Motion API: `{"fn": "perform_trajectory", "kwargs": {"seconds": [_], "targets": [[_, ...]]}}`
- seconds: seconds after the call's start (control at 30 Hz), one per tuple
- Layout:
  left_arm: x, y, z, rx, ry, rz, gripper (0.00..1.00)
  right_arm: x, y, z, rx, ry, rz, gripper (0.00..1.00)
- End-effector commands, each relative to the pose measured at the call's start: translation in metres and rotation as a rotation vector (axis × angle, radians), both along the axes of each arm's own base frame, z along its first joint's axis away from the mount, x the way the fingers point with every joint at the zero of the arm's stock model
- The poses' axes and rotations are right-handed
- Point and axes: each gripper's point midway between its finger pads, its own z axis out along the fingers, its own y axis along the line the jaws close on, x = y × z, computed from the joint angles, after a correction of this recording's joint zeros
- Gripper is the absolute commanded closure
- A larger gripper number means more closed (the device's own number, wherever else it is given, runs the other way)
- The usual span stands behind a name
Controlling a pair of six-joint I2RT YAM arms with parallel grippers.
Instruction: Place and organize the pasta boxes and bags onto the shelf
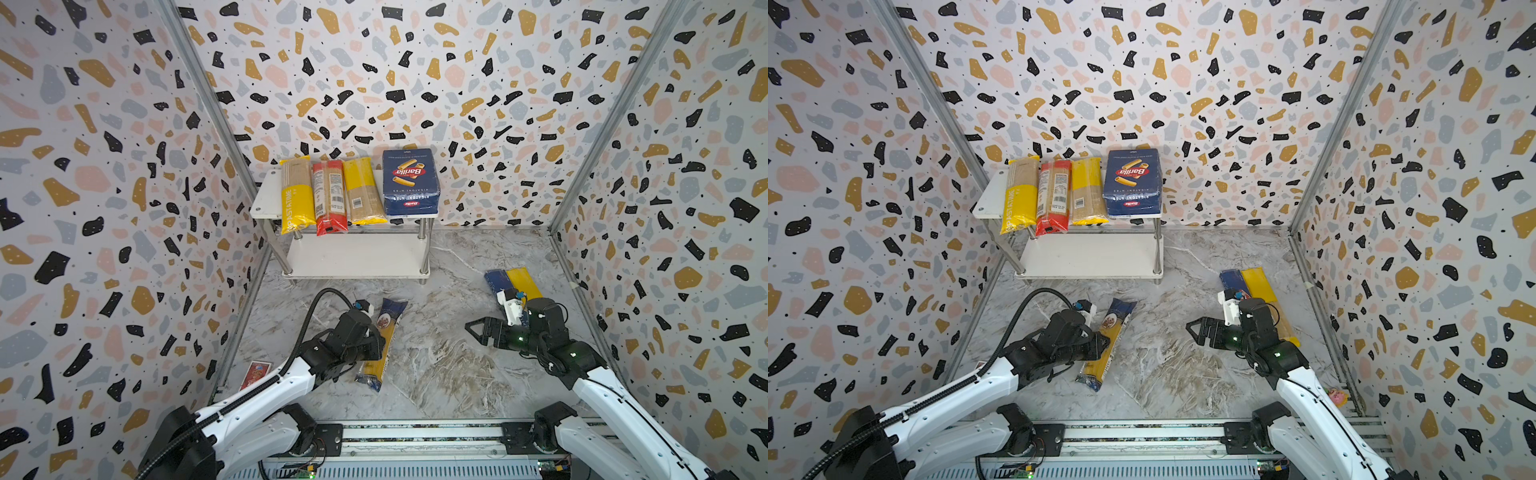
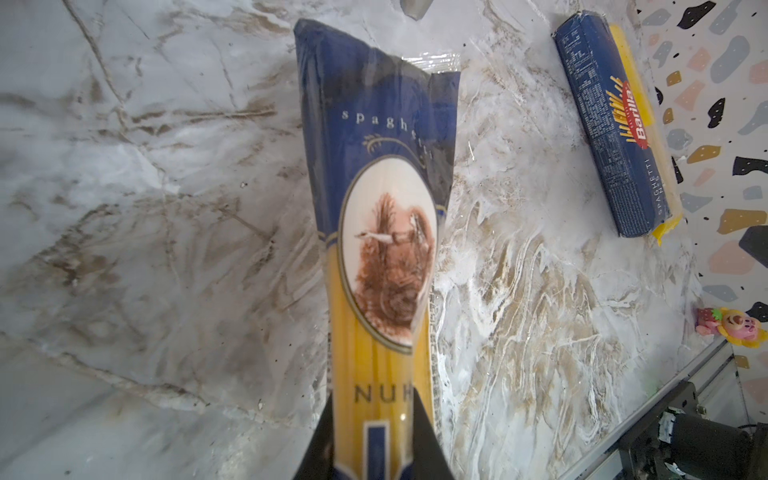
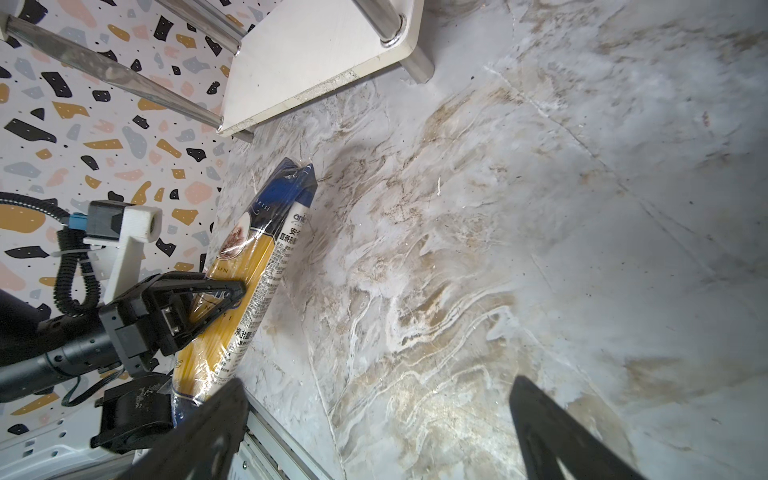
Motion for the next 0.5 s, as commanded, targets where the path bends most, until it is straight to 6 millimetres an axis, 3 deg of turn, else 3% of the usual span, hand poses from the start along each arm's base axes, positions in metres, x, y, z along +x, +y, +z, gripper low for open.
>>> {"fn": "perform_trajectory", "kwargs": {"seconds": [0.0, 0.47], "targets": [[0.033, -0.018, 0.068, -0.139, -0.200, 0.007, 1.00, 0.004, 0.001, 0.021, 0.003, -0.055, 0.008, 0.01], [0.094, -0.020, 0.093, -0.114, -0.315, 0.031, 1.00, 0.005, -0.003, 0.029, -0.028, -0.070, 0.008, 0.01]]}}
